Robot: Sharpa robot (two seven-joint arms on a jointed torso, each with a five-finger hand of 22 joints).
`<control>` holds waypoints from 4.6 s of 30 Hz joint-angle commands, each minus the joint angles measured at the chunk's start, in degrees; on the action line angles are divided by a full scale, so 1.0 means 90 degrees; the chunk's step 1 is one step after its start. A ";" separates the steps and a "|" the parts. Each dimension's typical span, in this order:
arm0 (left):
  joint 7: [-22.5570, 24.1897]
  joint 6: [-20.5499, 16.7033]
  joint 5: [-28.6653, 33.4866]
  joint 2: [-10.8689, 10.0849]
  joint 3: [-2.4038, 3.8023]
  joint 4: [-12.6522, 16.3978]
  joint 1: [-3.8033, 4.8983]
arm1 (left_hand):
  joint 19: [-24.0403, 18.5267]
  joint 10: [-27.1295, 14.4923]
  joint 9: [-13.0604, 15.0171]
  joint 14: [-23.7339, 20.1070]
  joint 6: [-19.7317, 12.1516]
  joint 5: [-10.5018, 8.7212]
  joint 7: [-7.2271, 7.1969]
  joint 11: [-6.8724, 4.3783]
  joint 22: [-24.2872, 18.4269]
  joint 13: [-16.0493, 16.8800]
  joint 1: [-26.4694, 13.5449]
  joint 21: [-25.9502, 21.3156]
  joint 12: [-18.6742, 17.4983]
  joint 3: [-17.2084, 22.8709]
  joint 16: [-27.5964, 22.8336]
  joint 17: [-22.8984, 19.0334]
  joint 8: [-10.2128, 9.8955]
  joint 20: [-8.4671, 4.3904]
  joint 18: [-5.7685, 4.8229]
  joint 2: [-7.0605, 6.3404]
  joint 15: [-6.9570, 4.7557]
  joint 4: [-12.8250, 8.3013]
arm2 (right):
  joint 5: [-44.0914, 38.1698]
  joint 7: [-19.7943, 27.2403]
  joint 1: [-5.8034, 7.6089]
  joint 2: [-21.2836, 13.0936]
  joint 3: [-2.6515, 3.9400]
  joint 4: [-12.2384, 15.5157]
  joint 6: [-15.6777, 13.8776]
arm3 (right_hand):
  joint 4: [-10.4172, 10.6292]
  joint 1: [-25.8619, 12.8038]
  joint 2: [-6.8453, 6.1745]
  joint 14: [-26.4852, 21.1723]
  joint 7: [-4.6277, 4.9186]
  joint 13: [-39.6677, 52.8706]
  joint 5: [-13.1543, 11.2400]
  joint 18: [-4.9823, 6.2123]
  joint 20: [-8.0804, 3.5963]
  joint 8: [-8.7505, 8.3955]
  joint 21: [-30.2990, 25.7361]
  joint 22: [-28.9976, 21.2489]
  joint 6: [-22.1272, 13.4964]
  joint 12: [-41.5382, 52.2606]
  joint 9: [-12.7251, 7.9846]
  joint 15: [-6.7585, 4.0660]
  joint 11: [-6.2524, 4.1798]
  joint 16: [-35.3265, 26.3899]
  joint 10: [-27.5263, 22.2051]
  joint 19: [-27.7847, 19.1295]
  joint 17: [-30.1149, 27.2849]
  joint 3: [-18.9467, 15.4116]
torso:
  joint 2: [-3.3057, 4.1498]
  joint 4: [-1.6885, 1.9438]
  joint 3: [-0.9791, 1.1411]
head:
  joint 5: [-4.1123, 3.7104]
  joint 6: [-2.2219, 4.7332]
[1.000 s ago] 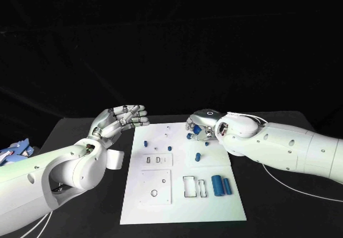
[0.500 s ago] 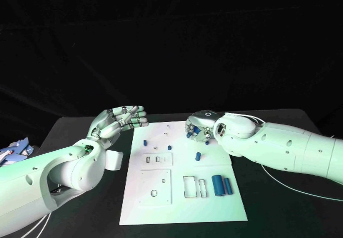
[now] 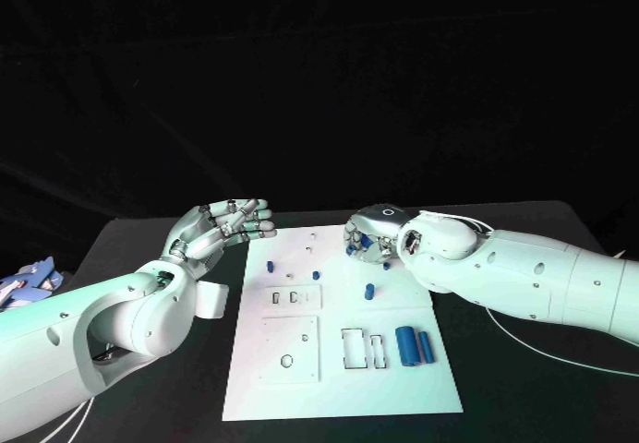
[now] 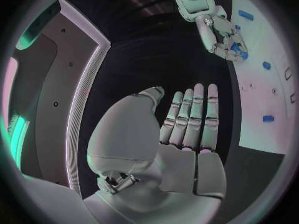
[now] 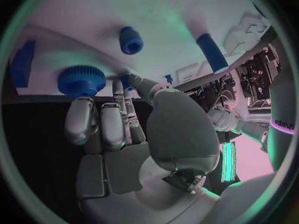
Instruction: Assemble the parts on the task board
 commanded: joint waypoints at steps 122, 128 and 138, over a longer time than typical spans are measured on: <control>-0.0056 0.0135 -0.0012 0.0028 0.0009 -0.0036 0.0062 | 0.0042 0.0010 -0.0014 0.0028 -0.0021 -0.0024 0.0218 0.0061 -0.0043 -0.0004 0.0076 -0.0039 -0.0122 0.0133 -0.0080 0.0034 -0.0060 0.0011 0.0084 -0.0070 0.0021 -0.0044 | 0.0408 -0.0506 0.0009 0.1301 0.0020 -0.1084 -0.0890 | 0.0445 -0.0432 -0.0366 0.0094 0.0264 -0.0050 -0.0203 -0.0061 0.0187 -0.0290 -0.0172 -0.0174 -0.0939 -0.0378 0.0468 0.0182 0.0266 0.0030 -0.0667 -0.0187 -0.0259 0.0010 | 0.0206 0.0132 0.0082 | 0.0005 0.0042; -0.0060 0.0134 -0.0012 0.0032 0.0009 -0.0041 0.0066 | 0.0042 0.0010 -0.0014 0.0028 -0.0021 -0.0024 0.0218 0.0061 -0.0043 -0.0004 0.0076 -0.0039 -0.0122 0.0133 -0.0080 0.0034 -0.0060 0.0011 0.0084 -0.0070 0.0021 -0.0044 | 0.0412 -0.0513 0.0010 0.1346 0.0019 -0.1113 -0.0789 | 0.0451 -0.0423 -0.0365 0.0090 0.0269 -0.0054 -0.0211 -0.0057 0.0196 -0.0309 -0.0183 -0.0185 -0.0954 -0.0382 0.0470 0.0189 0.0271 0.0029 -0.0682 -0.0196 -0.0266 0.0007 | 0.0208 0.0134 0.0084 | 0.0005 0.0035; -0.0064 0.0136 -0.0012 0.0040 0.0009 -0.0058 0.0068 | 0.0042 0.0010 -0.0014 0.0028 -0.0021 -0.0024 0.0218 0.0061 -0.0043 -0.0004 0.0076 -0.0039 -0.0122 0.0133 -0.0080 0.0034 -0.0060 0.0011 0.0084 -0.0070 0.0021 -0.0044 | 0.0421 -0.0518 0.0010 0.1348 0.0018 -0.1120 -0.0806 | 0.0472 -0.0401 -0.0338 0.0089 0.0254 -0.0041 -0.0227 -0.0056 0.0206 -0.0309 -0.0178 -0.0163 -0.0909 -0.0338 0.0491 0.0184 0.0258 0.0045 -0.0622 -0.0186 -0.0259 0.0003 | 0.0206 0.0124 0.0087 | 0.0018 0.0015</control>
